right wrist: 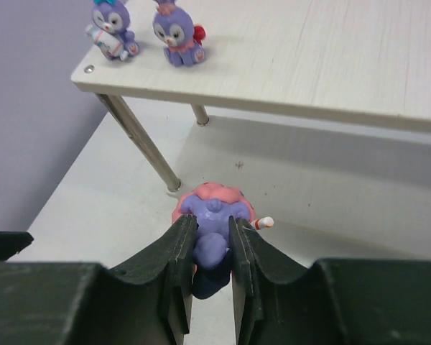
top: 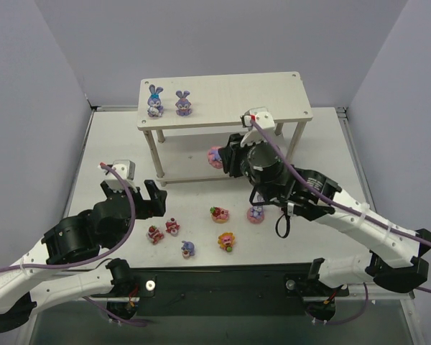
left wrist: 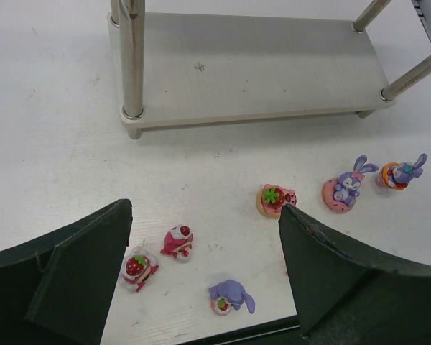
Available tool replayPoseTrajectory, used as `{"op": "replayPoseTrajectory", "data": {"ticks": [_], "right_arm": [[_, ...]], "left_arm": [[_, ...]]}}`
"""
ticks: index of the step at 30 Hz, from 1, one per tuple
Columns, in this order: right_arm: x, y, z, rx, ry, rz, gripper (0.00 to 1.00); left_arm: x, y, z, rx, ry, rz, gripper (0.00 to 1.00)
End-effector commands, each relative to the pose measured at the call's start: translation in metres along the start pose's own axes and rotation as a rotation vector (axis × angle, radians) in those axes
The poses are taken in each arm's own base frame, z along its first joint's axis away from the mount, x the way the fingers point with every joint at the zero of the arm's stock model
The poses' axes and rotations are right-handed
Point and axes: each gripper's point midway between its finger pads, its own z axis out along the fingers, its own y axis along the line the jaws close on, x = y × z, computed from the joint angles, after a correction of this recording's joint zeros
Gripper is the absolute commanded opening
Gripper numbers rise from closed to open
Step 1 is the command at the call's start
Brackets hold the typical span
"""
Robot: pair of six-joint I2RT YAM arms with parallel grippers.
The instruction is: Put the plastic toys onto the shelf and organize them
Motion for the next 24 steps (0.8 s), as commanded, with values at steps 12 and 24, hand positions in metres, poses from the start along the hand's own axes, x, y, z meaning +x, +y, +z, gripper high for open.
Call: {"op": "replayPoseTrajectory", "data": {"ticks": [12,24], "right_arm": [[-0.098,-0.004,0.043,-0.056,-0.072,-0.280,0.00],[-0.116,-0.011,0.085,-0.066,-0.085,-0.297,0.00]], "left_arm": [[-0.023,-0.003,-0.004,0.006,-0.060,-0.063,0.93],[-0.020,-0.001,-0.003,0.000,-0.054,-0.056,0.93]]}}
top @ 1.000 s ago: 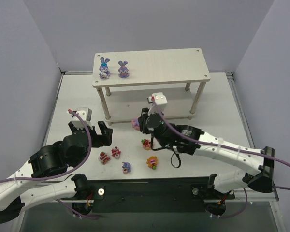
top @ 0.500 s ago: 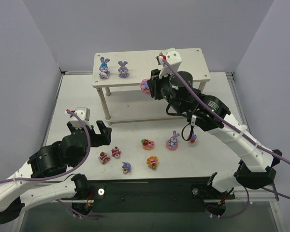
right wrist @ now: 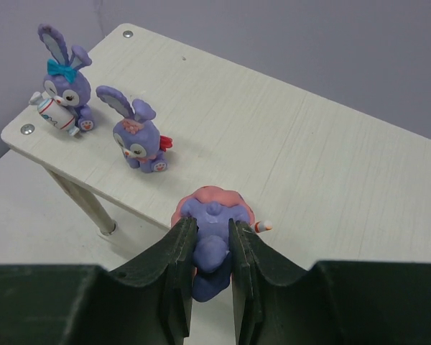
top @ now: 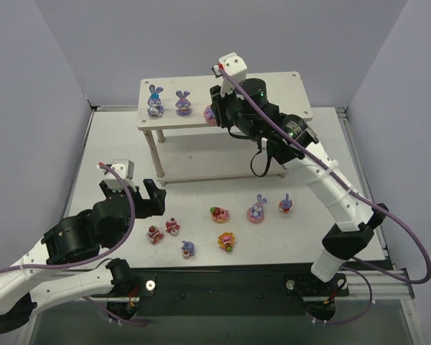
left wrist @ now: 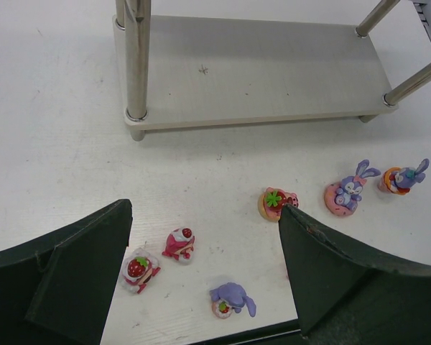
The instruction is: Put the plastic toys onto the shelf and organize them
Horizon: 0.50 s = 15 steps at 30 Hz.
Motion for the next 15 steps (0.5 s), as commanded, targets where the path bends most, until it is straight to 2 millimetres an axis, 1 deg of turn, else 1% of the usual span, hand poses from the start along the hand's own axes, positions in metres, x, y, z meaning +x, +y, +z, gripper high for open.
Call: {"op": "replayPoseTrajectory", "data": {"ticks": [1,7,10,15], "right_arm": [[-0.041,-0.008,-0.005,-0.014,-0.112,0.033,0.00],[-0.040,-0.012,0.014,-0.007,-0.108,0.094,0.02],[-0.036,-0.013,0.024,-0.018,-0.095,0.124,0.06],[-0.031,-0.016,0.032,-0.005,-0.080,0.150,0.08]], "left_arm": [[-0.019,-0.003,-0.003,0.011,-0.048,-0.057,0.93],[-0.017,0.000,-0.003,0.004,-0.058,-0.067,0.93],[-0.016,0.002,-0.003,-0.003,-0.056,-0.064,0.93],[-0.015,0.007,-0.005,-0.009,-0.057,-0.068,0.93]]}}
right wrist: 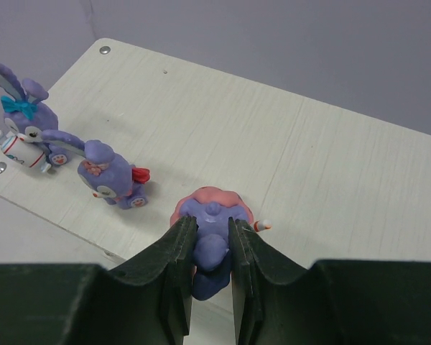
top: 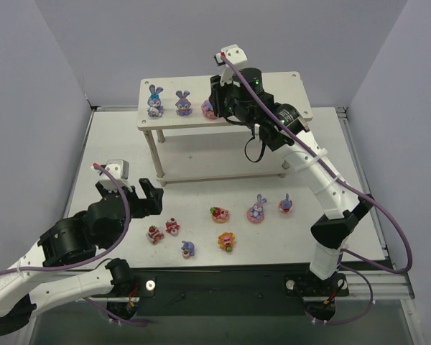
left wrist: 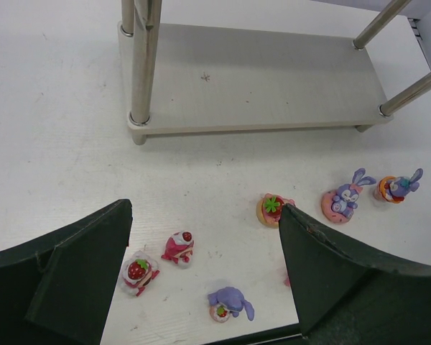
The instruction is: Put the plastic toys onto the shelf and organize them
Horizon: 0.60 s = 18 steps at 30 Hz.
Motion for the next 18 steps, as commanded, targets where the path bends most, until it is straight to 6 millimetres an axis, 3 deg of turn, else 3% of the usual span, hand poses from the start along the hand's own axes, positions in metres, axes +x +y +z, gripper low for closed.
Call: {"op": "replayPoseTrajectory", "data": {"ticks": [1,9,14,18], "right_arm": [[-0.0260,-0.0037,-0.0031,-0.004,-0.075,0.065,0.08],[-0.0199,-0.0047,0.0038,0.005,-0.059,0.064,0.18],[-0.0202,-0.0049,0.0039,0.007,-0.059,0.064,0.36],[-0.0245,-0.0051,0.0043,0.012,-0.070,0.066,0.44]], "left_arm": [[-0.0087,0.0034,-0.0023,-0.008,-0.033,-0.042,0.93],[-0.0087,0.0070,-0.0046,-0.011,-0.035,-0.045,0.93],[-0.0074,0.0077,-0.0045,-0.013,-0.033,-0.046,0.93],[-0.0075,0.0076,-0.0045,-0.013,-0.032,-0.043,0.93]]}}
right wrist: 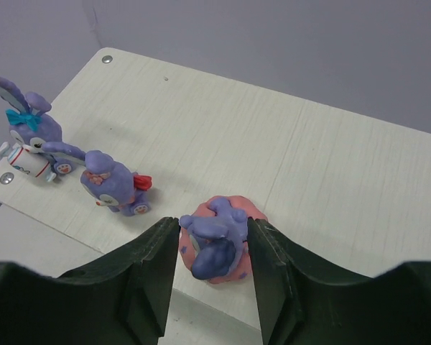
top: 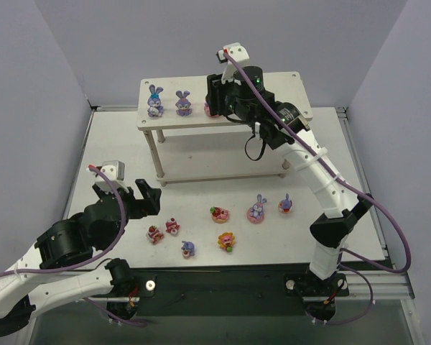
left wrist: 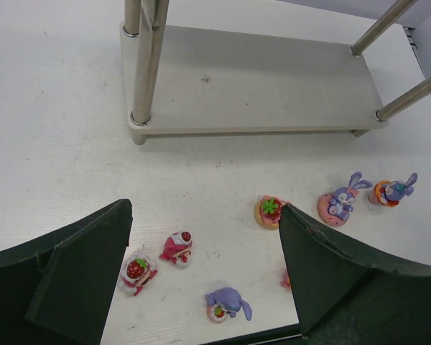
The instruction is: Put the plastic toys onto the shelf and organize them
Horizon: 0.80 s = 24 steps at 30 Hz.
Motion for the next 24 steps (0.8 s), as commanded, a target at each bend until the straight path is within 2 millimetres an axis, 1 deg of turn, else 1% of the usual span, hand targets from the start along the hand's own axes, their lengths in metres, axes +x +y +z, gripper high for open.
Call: {"op": "replayPoseTrajectory", "data": {"ticks": [1,2,4,6,10,15,16,18,20,21,22,23,24], "right_arm": [[-0.025,-0.001,-0.002,0.011,-0.071,0.018,0.45],[-0.026,-0.002,-0.002,0.013,-0.074,0.021,0.48],[-0.028,-0.002,-0.002,0.013,-0.079,0.024,0.50],[-0.030,-0.001,-0.003,0.012,-0.085,0.024,0.54],[-0.034,-0.006,-0.003,0.033,-0.096,0.026,0.59],[-0.047,-0.009,-0.013,0.043,-0.132,0.033,0.65],[-0.053,-0.010,-0.019,0.038,-0.146,0.040,0.66],[-0.057,-0.006,-0.026,0.019,-0.157,0.045,0.68],[-0.061,-0.005,-0.038,-0.001,-0.167,0.051,0.70],[-0.069,-0.005,-0.052,-0.015,-0.190,0.059,0.70],[-0.069,-0.004,-0.057,-0.026,-0.190,0.063,0.72],[-0.065,-0.003,-0.060,-0.032,-0.180,0.066,0.72],[-0.070,-0.001,-0.074,-0.054,-0.197,0.074,0.72]], "left_arm": [[-0.006,0.004,-0.001,-0.015,-0.022,-0.015,0.93],[-0.006,0.004,-0.001,-0.013,-0.023,-0.016,0.93],[-0.006,0.005,-0.001,-0.016,-0.024,-0.015,0.93],[-0.007,0.005,-0.002,-0.016,-0.024,-0.015,0.93],[-0.007,0.006,-0.003,-0.017,-0.026,-0.016,0.93],[-0.007,0.007,-0.003,-0.016,-0.027,-0.020,0.93],[-0.006,0.007,-0.003,-0.017,-0.026,-0.019,0.93],[-0.006,0.008,-0.004,-0.016,-0.027,-0.020,0.93],[-0.006,0.007,-0.004,-0.013,-0.026,-0.018,0.93],[-0.008,0.006,-0.004,-0.010,-0.027,-0.019,0.93],[-0.009,0.006,-0.005,-0.012,-0.027,-0.019,0.93],[-0.010,0.006,-0.005,-0.015,-0.026,-0.017,0.93],[-0.011,0.008,-0.006,-0.016,-0.027,-0.020,0.93]]}}
